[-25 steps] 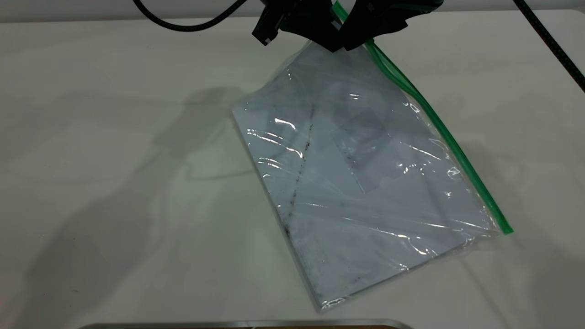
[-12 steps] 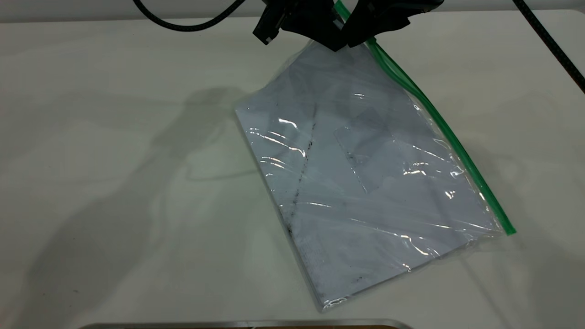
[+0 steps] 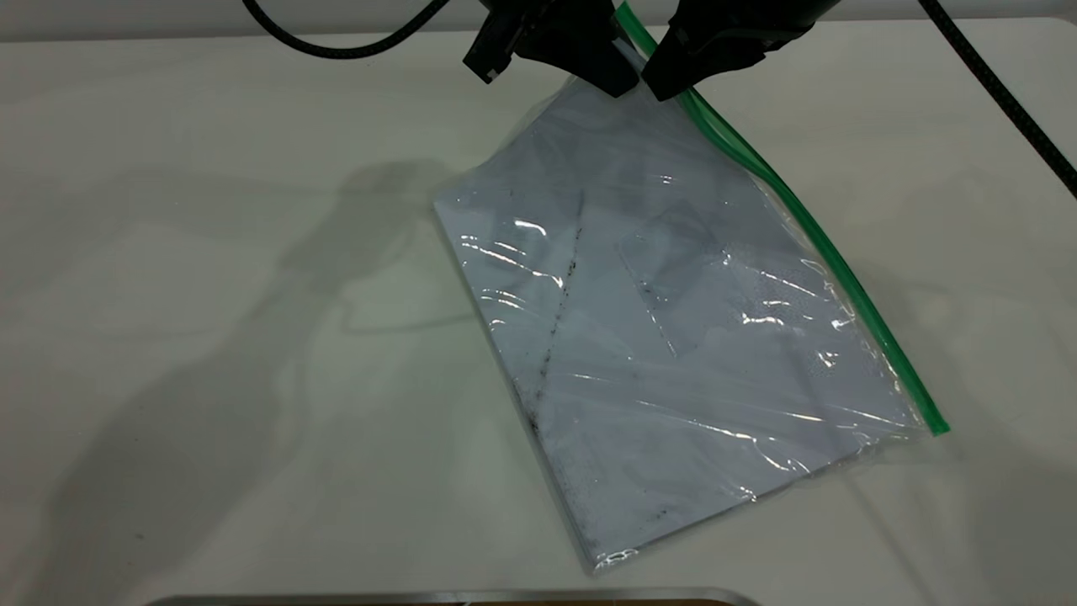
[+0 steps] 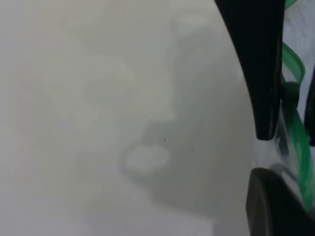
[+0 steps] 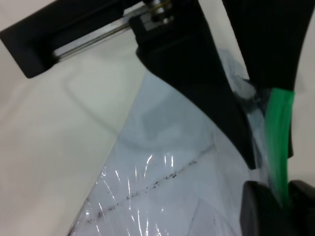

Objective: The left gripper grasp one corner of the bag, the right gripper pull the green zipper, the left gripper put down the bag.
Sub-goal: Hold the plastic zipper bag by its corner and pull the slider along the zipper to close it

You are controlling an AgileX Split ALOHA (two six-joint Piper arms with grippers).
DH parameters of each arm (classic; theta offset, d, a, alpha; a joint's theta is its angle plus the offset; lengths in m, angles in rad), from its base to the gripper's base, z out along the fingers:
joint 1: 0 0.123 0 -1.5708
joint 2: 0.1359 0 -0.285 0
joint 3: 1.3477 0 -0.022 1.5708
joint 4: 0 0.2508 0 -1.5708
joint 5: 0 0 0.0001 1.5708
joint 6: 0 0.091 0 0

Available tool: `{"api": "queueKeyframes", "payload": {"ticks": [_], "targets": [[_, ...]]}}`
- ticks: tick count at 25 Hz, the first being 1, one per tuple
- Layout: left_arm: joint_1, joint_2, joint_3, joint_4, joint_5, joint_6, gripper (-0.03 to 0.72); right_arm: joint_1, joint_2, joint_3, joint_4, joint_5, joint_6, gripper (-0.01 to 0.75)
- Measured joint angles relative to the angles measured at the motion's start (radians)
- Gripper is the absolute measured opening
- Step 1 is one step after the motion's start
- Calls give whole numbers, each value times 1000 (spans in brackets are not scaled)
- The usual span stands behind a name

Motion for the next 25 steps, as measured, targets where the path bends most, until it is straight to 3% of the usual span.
{"api": "queueKeyframes", "payload": {"ticks": [10, 25], "targets": [[2, 0, 0, -11, 11, -21, 53, 0, 0, -7, -58, 9, 39, 33], [43, 8, 0, -57, 37, -82, 53, 1, 0, -10, -349, 25, 302, 33]]}}
